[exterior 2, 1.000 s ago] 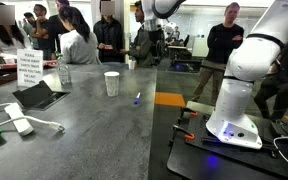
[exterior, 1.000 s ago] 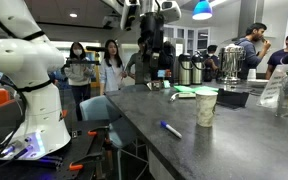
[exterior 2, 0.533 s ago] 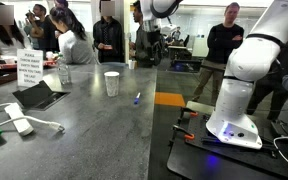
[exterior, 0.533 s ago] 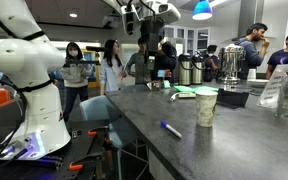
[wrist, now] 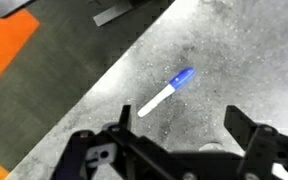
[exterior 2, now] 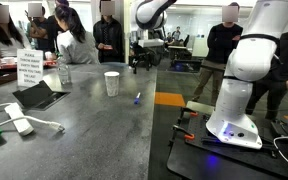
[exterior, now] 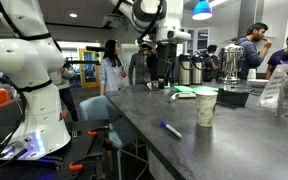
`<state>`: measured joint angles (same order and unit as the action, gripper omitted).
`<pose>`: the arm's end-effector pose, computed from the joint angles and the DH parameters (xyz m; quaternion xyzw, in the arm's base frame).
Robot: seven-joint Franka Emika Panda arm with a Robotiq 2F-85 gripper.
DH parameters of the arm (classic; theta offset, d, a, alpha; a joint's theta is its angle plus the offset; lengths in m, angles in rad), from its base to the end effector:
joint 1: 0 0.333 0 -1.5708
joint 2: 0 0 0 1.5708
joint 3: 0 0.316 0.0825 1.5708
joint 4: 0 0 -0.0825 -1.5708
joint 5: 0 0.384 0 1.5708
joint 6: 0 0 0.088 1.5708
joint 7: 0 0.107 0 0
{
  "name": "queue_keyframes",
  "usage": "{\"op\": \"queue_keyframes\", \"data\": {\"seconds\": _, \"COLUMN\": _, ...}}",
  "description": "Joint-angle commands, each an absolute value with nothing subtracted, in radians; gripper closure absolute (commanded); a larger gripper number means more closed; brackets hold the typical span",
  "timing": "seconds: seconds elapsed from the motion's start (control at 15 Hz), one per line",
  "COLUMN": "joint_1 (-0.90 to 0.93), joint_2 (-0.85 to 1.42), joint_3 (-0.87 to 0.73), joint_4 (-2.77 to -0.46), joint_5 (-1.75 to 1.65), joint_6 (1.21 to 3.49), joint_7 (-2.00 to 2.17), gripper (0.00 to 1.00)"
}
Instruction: Move the blue marker to the right
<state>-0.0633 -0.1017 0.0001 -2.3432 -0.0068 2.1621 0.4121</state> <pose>0.4803 -0.0307 0.3681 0.9716 -0.2333 -0.0386 0.0096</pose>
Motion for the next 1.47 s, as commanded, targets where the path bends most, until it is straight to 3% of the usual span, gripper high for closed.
{"op": "queue_keyframes", "data": {"seconds": 0.0, "joint_1": -0.064, "joint_2": 0.048, "joint_3": -0.016, "joint_4": -2.264, "joint_5": 0.077, "joint_6": 2.247, "joint_7": 0.535, "gripper": 0.0}}
{"op": "queue_keyframes", "data": {"seconds": 0.67, "joint_1": -0.041, "joint_2": 0.243, "joint_3": -0.084, "joint_4": -2.201, "joint_5": 0.288, "joint_6": 2.373, "joint_7": 0.853, "gripper": 0.0}}
{"op": "queue_keyframes", "data": {"seconds": 1.4, "joint_1": -0.056, "joint_2": 0.247, "joint_3": -0.1, "joint_4": -2.281, "joint_5": 0.3, "joint_6": 2.448, "joint_7": 0.715, "gripper": 0.0}}
